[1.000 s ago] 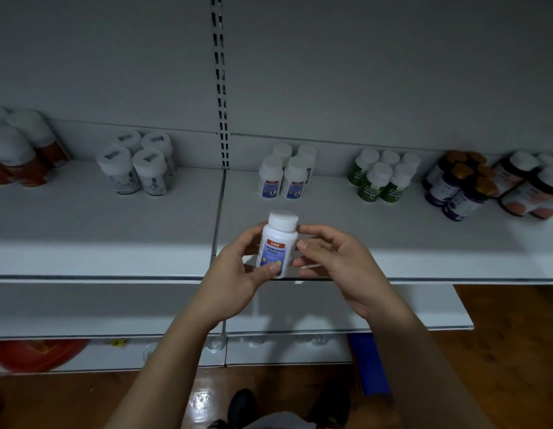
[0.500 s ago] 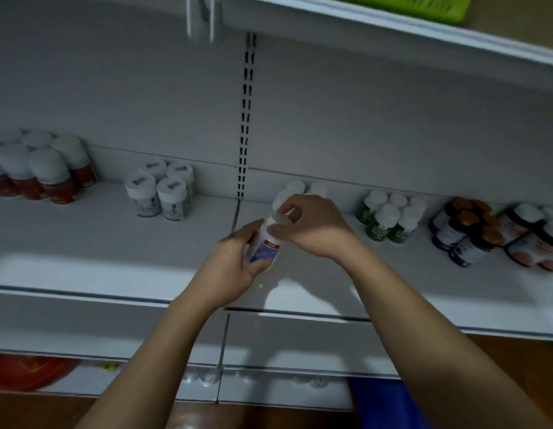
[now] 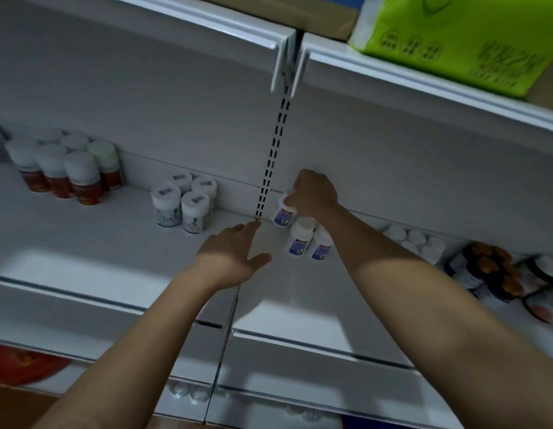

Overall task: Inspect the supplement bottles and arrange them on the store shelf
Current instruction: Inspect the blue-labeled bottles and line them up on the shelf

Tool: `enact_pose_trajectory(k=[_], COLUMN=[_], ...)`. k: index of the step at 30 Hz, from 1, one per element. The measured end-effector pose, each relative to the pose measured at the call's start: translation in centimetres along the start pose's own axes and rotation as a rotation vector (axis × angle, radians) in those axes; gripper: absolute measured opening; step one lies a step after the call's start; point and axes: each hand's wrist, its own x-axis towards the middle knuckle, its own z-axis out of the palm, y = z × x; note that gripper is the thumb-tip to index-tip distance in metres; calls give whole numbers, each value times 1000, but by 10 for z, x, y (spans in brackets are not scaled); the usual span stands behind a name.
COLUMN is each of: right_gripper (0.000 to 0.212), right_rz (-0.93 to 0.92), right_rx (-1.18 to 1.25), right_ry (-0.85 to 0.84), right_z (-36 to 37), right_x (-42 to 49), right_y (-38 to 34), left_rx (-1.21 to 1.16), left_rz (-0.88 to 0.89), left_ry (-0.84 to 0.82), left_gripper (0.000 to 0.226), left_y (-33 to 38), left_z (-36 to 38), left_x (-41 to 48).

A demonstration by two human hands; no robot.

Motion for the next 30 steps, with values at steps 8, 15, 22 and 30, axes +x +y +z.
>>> enact_pose_trajectory(k=[8,15,22,30], right_gripper=[40,36,39,38], right_rz=[95,61,21,137], right_rx=[-296,-315,12,164], right_ry=[-8,26,191,272], right_z=[25,32,3,-25], right_x=[14,13,-33,-120], right_y=[10,13,43,154], left_rx=[-31,-18,13,40], left_rz=[-3,19,75,194], left_ry=[-5,-3,-42,-31], left_gripper=[68,64,64,62], left_y=[-11,1,30,103], left_z=[20,24,31,52], left_x=[-8,-9,-6,6])
